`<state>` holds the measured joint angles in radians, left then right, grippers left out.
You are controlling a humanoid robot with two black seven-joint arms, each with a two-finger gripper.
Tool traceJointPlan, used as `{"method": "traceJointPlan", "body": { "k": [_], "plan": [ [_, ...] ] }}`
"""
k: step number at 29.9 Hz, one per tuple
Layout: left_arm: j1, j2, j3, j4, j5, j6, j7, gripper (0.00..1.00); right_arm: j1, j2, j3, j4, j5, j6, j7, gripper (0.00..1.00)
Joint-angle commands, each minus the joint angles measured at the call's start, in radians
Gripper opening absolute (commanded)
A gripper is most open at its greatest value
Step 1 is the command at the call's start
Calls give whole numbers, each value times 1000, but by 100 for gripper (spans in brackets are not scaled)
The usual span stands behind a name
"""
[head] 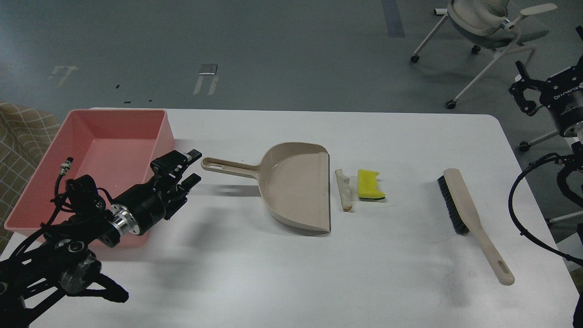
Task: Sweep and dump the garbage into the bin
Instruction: 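Close the left gripper on the beige dustpan handle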
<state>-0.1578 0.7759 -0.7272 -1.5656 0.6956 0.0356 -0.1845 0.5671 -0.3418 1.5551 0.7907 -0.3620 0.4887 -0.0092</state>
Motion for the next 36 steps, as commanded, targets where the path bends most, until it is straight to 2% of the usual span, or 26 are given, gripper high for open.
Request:
{"method": "traceJointPlan", "body": {
  "k": [1,6,10,15,25,28,36],
  "plan": [
    [-6,-12,-3,-39,-1,-2,81,69,-13,0,3,1,0,0,0,100],
    [-23,-43,0,-40,-5,-6,152,69,-19,-3,13,-1,0,0,0,100],
    [-69,-84,0,-10,-86,1,253,69,-24,-5,16,-5,0,0,0,100],
    [-109,-122,5,38,-157,27,333,69,-26,-3,16,-5,0,0,0,100],
    [-164,-175,45,70,-157,81,339,69,-35,-5,17,-4,0,0,0,100],
    [-190,-194,57,85,-157,93,355,69,-36,-5,17,-4,0,0,0,100],
    [-244,-239,94,196,-157,107,355,69,-39,-6,19,-4,0,0,0,100]
  ]
}}
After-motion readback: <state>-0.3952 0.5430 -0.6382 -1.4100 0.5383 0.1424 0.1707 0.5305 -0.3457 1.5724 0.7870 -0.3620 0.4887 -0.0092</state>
